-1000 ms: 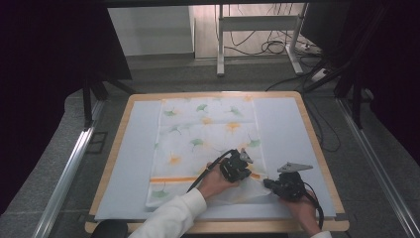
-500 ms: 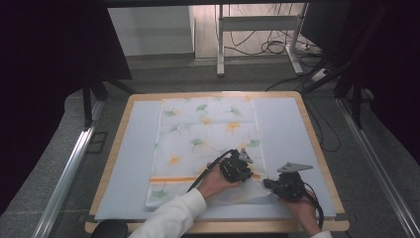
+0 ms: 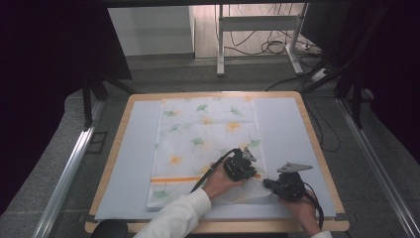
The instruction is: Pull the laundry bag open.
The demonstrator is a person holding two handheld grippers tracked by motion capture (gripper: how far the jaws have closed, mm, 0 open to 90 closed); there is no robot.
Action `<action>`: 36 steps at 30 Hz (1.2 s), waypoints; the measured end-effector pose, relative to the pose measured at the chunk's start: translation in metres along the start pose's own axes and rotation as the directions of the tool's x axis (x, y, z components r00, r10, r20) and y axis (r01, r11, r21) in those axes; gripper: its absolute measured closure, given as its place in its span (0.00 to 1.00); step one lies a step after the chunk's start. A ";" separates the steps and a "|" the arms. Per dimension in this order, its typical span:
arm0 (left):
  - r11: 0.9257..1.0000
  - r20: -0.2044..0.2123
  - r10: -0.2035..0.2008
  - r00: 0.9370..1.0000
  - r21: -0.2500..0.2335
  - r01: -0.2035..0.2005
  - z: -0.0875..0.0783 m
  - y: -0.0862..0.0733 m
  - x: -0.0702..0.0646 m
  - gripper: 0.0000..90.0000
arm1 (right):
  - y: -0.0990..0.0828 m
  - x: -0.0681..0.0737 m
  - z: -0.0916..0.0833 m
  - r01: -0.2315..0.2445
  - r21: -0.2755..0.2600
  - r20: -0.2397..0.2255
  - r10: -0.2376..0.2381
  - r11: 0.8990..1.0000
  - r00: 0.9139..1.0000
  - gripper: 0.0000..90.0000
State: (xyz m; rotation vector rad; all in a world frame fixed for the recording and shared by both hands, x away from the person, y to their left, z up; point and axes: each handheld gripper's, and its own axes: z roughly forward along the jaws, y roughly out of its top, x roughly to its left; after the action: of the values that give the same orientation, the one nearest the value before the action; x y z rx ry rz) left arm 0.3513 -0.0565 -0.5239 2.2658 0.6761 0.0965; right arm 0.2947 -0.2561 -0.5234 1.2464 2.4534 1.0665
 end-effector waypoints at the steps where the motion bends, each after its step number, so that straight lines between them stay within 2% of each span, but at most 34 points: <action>1: 1.000 0.000 0.000 1.000 0.000 0.000 0.000 0.000 0.000 0.94 | 0.000 0.000 0.000 0.000 0.000 0.000 0.000 1.000 1.000 1.00; 3: 1.000 -0.010 0.014 1.000 0.010 -0.014 0.003 0.002 -0.002 0.94 | 0.000 0.000 0.000 0.001 -0.002 0.001 -0.001 1.000 1.000 1.00; 4: 0.997 -0.036 0.068 0.997 0.032 -0.067 0.002 0.003 -0.006 0.95 | 0.000 0.000 0.000 0.000 -0.002 0.003 0.000 1.000 1.000 1.00; 9: 0.994 -0.064 0.106 0.992 0.048 -0.103 0.001 0.003 -0.012 1.00 | 0.000 0.000 0.000 -0.003 0.000 0.001 0.003 1.000 1.000 1.00; 11: 0.994 -0.060 0.096 0.994 0.048 -0.094 -0.001 0.002 -0.012 1.00 | 0.000 0.000 0.000 -0.004 0.001 0.001 0.004 1.000 1.000 1.00; 16: 0.993 -0.054 0.107 0.993 0.053 -0.104 -0.005 -0.002 -0.013 1.00 | 0.000 0.001 0.000 -0.004 0.001 0.002 0.004 1.000 1.000 1.00; 25: 0.997 -0.012 0.079 0.997 0.020 -0.079 -0.010 -0.011 -0.010 1.00 | 0.000 0.000 0.000 -0.007 0.002 -0.003 0.007 1.000 1.000 1.00; 27: 0.996 -0.005 0.085 0.996 0.018 -0.085 -0.011 -0.012 -0.009 1.00 | 0.000 0.000 0.000 -0.009 0.001 -0.004 0.009 1.000 1.000 1.00; 36: 0.995 -0.017 0.097 0.995 0.023 -0.096 -0.016 -0.017 -0.007 1.00 | 0.000 -0.001 0.000 -0.013 0.002 -0.007 0.013 1.000 1.000 1.00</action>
State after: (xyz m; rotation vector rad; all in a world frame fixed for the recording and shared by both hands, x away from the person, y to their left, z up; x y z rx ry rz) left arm 0.3339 -0.0401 -0.5234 2.3213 0.5797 0.1570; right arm 0.2949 -0.2566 -0.5234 1.2629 2.4554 1.0736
